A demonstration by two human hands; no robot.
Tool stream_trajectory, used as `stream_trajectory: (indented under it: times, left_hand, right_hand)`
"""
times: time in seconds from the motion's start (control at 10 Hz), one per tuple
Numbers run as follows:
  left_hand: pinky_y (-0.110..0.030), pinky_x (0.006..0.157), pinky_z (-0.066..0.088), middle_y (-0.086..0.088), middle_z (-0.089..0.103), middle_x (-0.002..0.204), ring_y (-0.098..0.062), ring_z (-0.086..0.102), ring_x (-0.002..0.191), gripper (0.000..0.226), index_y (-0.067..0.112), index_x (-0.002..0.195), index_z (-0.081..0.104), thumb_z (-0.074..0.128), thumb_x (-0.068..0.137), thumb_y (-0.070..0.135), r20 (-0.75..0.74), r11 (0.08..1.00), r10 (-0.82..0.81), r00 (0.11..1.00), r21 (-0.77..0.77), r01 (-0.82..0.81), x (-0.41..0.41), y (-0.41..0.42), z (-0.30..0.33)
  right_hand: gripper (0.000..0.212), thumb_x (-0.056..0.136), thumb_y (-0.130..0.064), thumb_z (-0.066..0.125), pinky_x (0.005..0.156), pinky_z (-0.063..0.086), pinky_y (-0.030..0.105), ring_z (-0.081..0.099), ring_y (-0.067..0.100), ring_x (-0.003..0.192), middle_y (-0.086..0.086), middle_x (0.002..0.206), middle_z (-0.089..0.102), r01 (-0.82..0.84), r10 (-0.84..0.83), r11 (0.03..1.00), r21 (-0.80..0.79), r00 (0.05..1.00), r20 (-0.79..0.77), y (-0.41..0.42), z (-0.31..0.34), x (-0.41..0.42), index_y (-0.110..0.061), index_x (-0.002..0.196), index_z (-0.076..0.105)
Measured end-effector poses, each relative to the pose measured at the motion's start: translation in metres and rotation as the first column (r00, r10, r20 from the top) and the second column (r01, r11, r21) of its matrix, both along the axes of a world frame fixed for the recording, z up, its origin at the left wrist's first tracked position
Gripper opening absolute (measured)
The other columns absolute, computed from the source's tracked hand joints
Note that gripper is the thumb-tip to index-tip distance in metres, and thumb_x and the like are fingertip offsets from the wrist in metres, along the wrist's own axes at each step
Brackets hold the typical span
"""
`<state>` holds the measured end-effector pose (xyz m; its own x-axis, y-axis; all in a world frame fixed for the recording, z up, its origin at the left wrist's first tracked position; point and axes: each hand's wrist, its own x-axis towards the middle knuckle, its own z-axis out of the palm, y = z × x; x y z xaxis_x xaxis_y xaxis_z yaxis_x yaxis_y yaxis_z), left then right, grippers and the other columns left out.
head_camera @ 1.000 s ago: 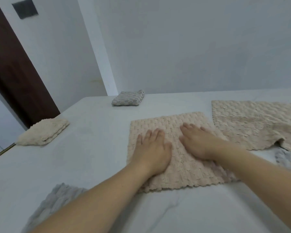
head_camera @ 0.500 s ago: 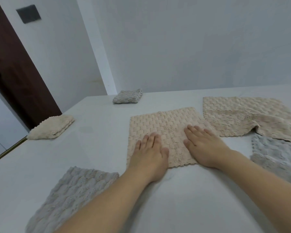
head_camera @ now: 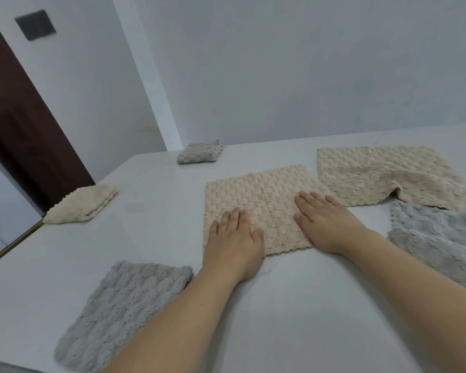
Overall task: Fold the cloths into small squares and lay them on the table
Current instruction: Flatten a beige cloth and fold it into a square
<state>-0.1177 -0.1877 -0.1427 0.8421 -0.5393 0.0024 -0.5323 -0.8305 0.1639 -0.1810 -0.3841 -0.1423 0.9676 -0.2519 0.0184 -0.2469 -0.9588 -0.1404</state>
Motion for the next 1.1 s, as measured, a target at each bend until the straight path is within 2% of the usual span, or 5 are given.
stream_trajectory:
  times: [0.4,1.1]
  left_hand:
    - [-0.041,0.121,-0.003,0.004,0.0,0.165,-0.014,-0.004,0.15,0.063,0.021,0.157,0.006,0.016,0.101,0.046,0.014,1.0,0.005,1.0,-0.018,-0.005,0.0036,-0.0022,-0.0021]
    - [-0.041,0.121,-0.004,0.006,-0.001,0.164,-0.013,-0.005,0.15,0.061,0.022,0.157,0.005,0.016,0.102,0.047,0.01,1.0,0.006,1.0,-0.005,-0.006,0.0029,-0.0009,-0.001]
  right_hand:
    - [0.058,0.103,-0.042,0.015,0.121,0.001,0.039,0.002,0.016,0.149,0.0,0.163,0.004,-0.006,0.006,1.0,0.0,0.999,0.033,-0.0037,-0.0049,0.0045,-0.017,0.155,0.01]
    - [0.058,0.103,-0.043,0.015,0.121,-0.001,0.038,0.0,0.015,0.149,-0.001,0.163,0.002,-0.02,0.02,1.0,0.018,1.0,-0.009,-0.0027,-0.0007,0.0038,-0.018,0.155,0.008]
